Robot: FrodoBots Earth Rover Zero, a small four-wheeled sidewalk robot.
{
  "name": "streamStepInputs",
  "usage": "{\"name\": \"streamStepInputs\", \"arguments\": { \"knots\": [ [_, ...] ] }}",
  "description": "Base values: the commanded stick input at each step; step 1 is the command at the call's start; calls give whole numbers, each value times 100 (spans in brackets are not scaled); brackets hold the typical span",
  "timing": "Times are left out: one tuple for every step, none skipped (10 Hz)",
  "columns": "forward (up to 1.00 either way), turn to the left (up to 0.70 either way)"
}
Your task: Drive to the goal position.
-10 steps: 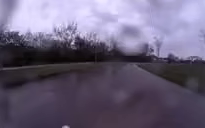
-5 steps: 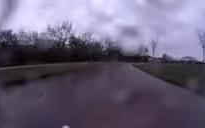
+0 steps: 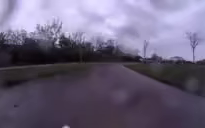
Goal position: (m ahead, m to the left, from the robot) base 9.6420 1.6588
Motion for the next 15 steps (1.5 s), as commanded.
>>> {"name": "streamStepInputs", "arguments": {
  "knots": [
    [70, 0],
    [70, 0],
    [70, 0],
    [70, 0],
    [70, 0],
    [70, 0],
    [70, 0],
    [70, 0],
    [70, 0],
    [70, 0],
    [70, 0],
    [70, 0],
    [70, 0],
    [70, 0],
    [70, 0]
  ]
}}
